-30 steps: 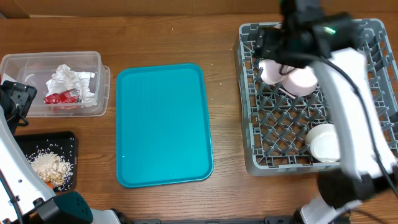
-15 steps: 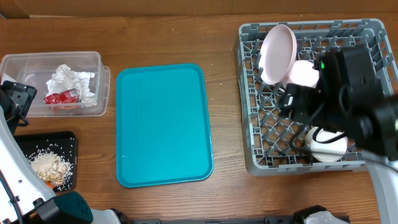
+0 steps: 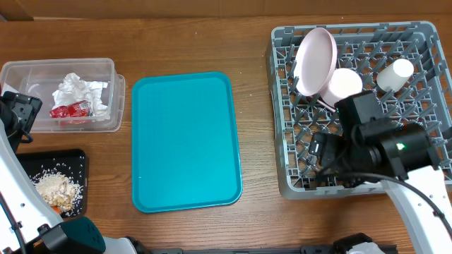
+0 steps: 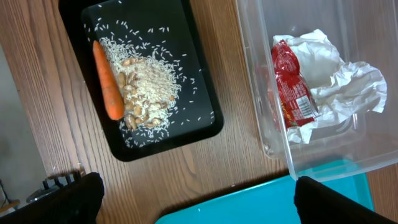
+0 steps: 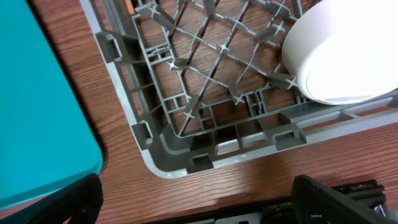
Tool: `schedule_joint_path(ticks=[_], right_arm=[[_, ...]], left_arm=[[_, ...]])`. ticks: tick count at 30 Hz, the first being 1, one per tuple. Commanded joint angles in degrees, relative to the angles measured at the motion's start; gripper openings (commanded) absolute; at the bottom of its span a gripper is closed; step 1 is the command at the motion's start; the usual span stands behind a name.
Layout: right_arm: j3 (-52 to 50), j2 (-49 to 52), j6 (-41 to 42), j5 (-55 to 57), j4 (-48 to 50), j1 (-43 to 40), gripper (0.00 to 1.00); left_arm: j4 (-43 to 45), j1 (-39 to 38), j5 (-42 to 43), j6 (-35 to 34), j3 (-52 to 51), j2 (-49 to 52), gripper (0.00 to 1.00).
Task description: Sort waste into correct bins and load items into the dishwasher
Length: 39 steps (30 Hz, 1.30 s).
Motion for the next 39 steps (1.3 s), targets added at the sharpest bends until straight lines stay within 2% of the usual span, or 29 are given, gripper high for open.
schedule_joint_path(ticks=[1,3,6,7,9,12,13,16,18,27,30,39], right_arm=[[0.0,1.3,-0.7,-0.2,0.3,0.3,1.0],[0.0,1.6,-0.7,-0.2,1.1,0.3,1.0],[-1.9,0.5,-1.9,-0.2,8.3,0.3,1.0],[-4.8,-2.0,-3.5,-0.3,14.6,0.3,1.0],[-10.4,-7.6,-3.4,-0.8,21.5,-0.5,1.0],[-17.6,-15.2,-3.5,-2.3,27.6,-2.8,1.0],[-20.6,-18.6,-4.9,-4.0,30.9,-4.2,1.0],[-29.3,-29.7,-16.6,-14.7,43.3,-9.2,1.0],[-36.9,-42.3,-21.3,-18.6,51.4,-14.1,1.0],[-48.5,-56.6,-21.3,-18.6,63.5,-17.2,1.0],[-55.2,-60.9,-21.3,-18.7,72.3,-17.5,1.0],[-67.0,-67.8,-21.2,-18.7,90.8,-17.7,1.0]], left_arm=[[0.2,-0.3,-0.2,-0.2,0.2,0.1,1.0],[0.3,-0.3,-0.2,-0.2,0.2,0.2,1.0],[0.3,-0.3,-0.2,-0.2,0.2,0.2,1.0],[0.2,-0.3,-0.2,-0.2,0.2,0.2,1.0],[0.2,-0.3,-0.2,-0.2,0.2,0.2,1.0],[0.2,-0.3,-0.2,-0.2,0.2,0.2,1.0],[0.2,-0.3,-0.2,-0.2,0.2,0.2,1.0],[0.2,-0.3,-0.2,-0.2,0.2,0.2,1.0],[0.2,-0.3,-0.2,-0.2,0.2,0.2,1.0],[0.2,-0.3,-0.2,-0.2,0.2,0.2,1.0],[0.2,-0.3,-0.2,-0.2,0.2,0.2,1.0],[0.2,-0.3,-0.2,-0.2,0.2,0.2,1.0]])
